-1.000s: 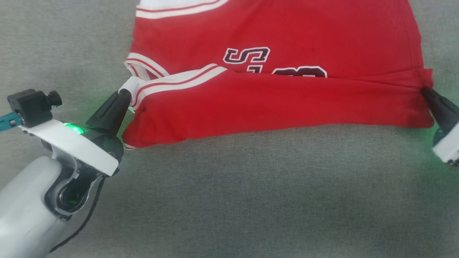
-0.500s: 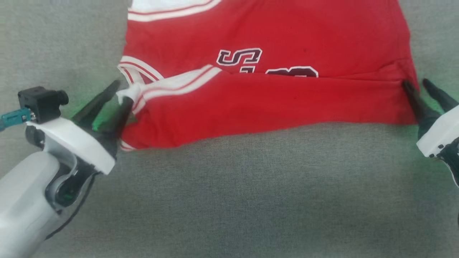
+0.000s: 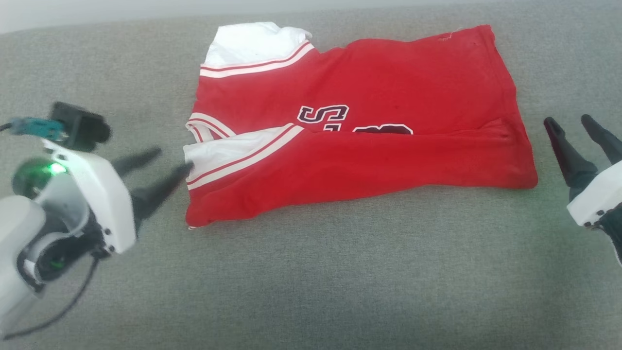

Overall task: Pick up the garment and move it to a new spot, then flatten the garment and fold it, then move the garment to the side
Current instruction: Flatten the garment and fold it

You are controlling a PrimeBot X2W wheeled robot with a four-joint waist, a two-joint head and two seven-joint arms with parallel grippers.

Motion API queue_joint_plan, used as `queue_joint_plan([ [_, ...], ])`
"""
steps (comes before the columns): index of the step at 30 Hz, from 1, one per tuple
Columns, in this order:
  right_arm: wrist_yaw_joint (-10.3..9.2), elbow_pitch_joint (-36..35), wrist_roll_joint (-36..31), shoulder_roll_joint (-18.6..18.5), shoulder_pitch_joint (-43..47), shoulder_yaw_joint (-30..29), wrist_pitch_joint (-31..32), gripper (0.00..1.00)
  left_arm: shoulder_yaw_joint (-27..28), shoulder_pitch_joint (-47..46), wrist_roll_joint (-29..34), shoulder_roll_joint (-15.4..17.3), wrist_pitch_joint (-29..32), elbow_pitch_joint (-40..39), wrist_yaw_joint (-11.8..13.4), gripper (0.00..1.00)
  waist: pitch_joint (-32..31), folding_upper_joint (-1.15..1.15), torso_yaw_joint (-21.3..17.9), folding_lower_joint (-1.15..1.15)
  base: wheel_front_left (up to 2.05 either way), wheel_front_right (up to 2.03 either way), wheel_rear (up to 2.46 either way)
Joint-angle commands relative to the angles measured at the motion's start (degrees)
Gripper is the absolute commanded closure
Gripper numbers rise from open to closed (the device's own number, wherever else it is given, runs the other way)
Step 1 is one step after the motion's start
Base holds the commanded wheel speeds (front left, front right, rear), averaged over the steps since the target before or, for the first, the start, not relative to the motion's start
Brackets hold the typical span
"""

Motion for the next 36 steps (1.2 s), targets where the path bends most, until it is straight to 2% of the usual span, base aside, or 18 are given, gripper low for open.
queue_joint_plan([
  [1, 0.00, -0.69, -0.13, 0.58, 0.74, 0.14, 0.23, 0.00, -0.89, 0.31, -3.70, -0.14, 5.18, -1.66, 1.69, 0.00, -0.22, 0.00, -0.28, 0.00, 0.00, 0.00, 0.00],
  [5, 0.01, -1.78, -0.04, 1.14, 0.75, 0.86, 0.43, 0.00, -2.95, 1.14, -8.03, 1.26, 14.47, -4.60, 4.90, 0.00, 0.69, 0.00, -1.23, 0.00, 0.00, 0.00, 0.00],
  [9, 0.00, -2.53, 0.08, 1.70, 0.10, 1.18, 0.62, 0.00, -3.72, 1.41, -10.47, 1.29, 18.77, -3.37, 6.99, 0.00, 2.46, 0.00, -2.61, 0.00, 0.00, 0.00, 0.00],
  [13, 0.00, -2.78, -0.18, 2.12, -0.69, 1.24, 0.68, 0.00, -3.03, 1.89, -13.76, -0.23, 19.49, -0.17, 6.15, 0.00, 4.37, 0.00, -4.16, 0.00, 0.00, 0.00, 0.00],
  [19, 0.00, -3.25, -0.37, 1.97, -1.14, 0.66, 0.79, 0.00, -4.34, 1.69, -14.77, -1.70, 22.36, 3.58, 4.98, 0.00, 6.10, 0.00, -5.33, 0.00, 0.00, 0.00, 0.00],
  [20, 0.01, -3.34, -0.41, 1.93, -1.21, 0.57, 0.90, 0.00, -4.51, 1.83, -15.22, -2.12, 22.76, 4.11, 4.58, 0.25, 6.32, 0.00, -5.45, 0.00, 0.00, 0.00, 0.00],
  [21, 0.00, -3.34, -0.51, 1.83, -1.29, 0.52, 1.12, 0.00, -4.44, 1.92, -15.62, -2.66, 22.90, 4.66, 4.25, 0.55, 6.48, 0.00, -5.54, 0.00, 0.00, 0.00, 0.00],
  [22, 0.01, -3.39, -0.63, 1.65, -1.34, 0.64, 1.49, 0.00, -4.51, 1.82, -15.79, -3.04, 23.15, 5.06, 3.69, 0.72, 6.58, 0.00, -5.59, 0.00, 0.00, 0.00, 0.00],
  [23, 0.01, -3.52, -0.63, 1.42, -1.41, 1.00, 2.06, 0.00, -4.56, 1.74, -16.11, -3.46, 23.34, 5.39, 3.30, 1.00, 6.65, 0.00, -5.60, 0.00, 0.00, 0.00, 0.00],
  [24, 0.01, -3.74, -0.80, 0.35, -1.46, 2.37, 4.15, 0.00, -4.53, 1.50, -16.41, -4.18, 23.23, 5.80, 2.49, 1.00, 6.71, 0.00, -5.50, 0.00, 0.00, 0.00, 0.00],
  [31, 0.00, -6.03, -0.18, -7.04, -3.93, 11.23, 18.21, 0.00, -4.10, 0.25, -15.16, -5.67, 21.89, 6.20, 0.87, 1.00, 7.29, 0.00, -4.25, 0.00, 0.00, 0.00, 0.00],
  [36, 0.00, -5.18, 1.75, -9.60, -8.51, 14.65, 28.89, 0.00, -3.91, -0.79, -13.98, -6.68, 20.83, 5.91, 0.27, 1.00, 9.22, 0.00, -3.15, 0.00, 0.00, 0.00, 0.00],
])
